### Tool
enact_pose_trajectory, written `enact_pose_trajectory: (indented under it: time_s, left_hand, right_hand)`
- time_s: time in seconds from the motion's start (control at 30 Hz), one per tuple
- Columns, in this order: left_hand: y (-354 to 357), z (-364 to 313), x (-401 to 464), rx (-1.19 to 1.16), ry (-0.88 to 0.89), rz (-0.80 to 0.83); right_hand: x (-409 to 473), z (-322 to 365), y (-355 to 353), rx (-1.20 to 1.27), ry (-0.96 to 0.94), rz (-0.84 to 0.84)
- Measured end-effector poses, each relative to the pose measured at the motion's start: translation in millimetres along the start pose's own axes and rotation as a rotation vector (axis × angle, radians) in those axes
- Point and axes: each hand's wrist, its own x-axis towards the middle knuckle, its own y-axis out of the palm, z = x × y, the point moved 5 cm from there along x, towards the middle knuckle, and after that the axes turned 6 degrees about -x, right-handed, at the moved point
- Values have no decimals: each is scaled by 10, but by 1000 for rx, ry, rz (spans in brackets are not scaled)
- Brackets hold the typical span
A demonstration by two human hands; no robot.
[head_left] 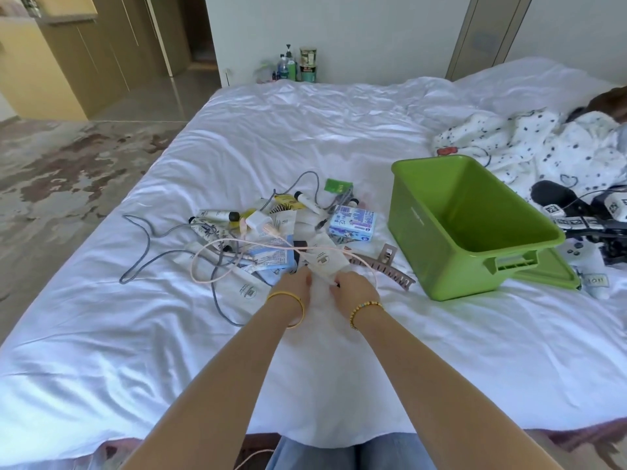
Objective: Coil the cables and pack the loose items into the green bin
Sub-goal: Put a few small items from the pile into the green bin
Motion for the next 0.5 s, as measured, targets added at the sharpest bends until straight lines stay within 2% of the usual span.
enact_pose_trajectory:
  time_s: [0.1, 0.27, 0.37, 0.5]
  left_hand:
    - [-77, -15, -55, -91, -7, -12]
    - [-294, -172, -155, -208, 9, -72]
    - [-443, -287, -210, -338, -26, -147]
    - [-632, -541, -286, -412, -65, -313]
  right_hand:
    - [-64, -35, -95, 49, 17, -65]
    - [-324, -64, -490, 261, -20, -275]
    - [-504, -54, -772, 320, -68, -373]
    - [-760, -125, -1235, 317, -111, -608]
